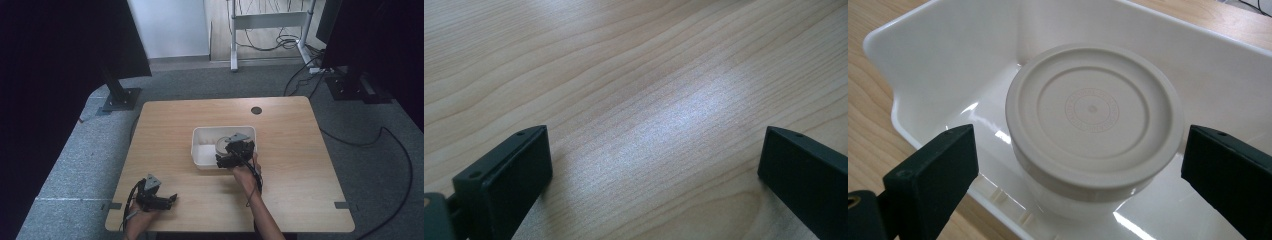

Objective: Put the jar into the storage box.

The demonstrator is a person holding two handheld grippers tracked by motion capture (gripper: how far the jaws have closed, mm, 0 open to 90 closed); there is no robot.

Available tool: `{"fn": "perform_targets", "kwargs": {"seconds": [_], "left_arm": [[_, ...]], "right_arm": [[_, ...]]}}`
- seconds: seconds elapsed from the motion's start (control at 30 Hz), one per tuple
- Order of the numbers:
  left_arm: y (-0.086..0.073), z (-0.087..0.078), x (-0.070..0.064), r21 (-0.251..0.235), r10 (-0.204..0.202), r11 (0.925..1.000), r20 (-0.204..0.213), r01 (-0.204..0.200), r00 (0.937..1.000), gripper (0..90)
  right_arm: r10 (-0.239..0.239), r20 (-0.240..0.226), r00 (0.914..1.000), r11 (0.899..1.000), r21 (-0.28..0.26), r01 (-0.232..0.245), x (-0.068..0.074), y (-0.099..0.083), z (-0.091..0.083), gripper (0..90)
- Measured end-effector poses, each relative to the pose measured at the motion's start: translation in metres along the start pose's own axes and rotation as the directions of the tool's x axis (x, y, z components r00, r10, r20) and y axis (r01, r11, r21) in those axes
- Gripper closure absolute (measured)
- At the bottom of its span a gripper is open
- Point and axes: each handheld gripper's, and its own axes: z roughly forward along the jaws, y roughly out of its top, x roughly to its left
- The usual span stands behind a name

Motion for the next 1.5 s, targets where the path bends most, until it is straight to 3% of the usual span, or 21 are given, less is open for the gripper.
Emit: {"fn": "perform_targets", "kwargs": {"seconds": [0.33,0.9,1.5], "left_arm": [[0.000,0.000,0.000,0.000,0.000,1.0000,0.000,0.000,1.0000,0.5],[0.000,0.000,0.000,0.000,0.001,1.0000,0.000,-0.001,1.0000,0.5],[0.000,0.000,0.000,-0.001,-0.001,1.0000,0.000,0.001,1.0000,0.6]], "right_arm": [[-0.056,-0.016,0.9983,0.998,0.011,0.056,0.000,-0.005,-0.010,2.0],[-0.069,-0.051,0.9963,0.998,-0.003,0.069,0.001,-0.016,-0.028,2.0],[-0.095,-0.059,0.9938,0.995,0.003,0.095,-0.005,-0.038,-0.047,2.3]]}}
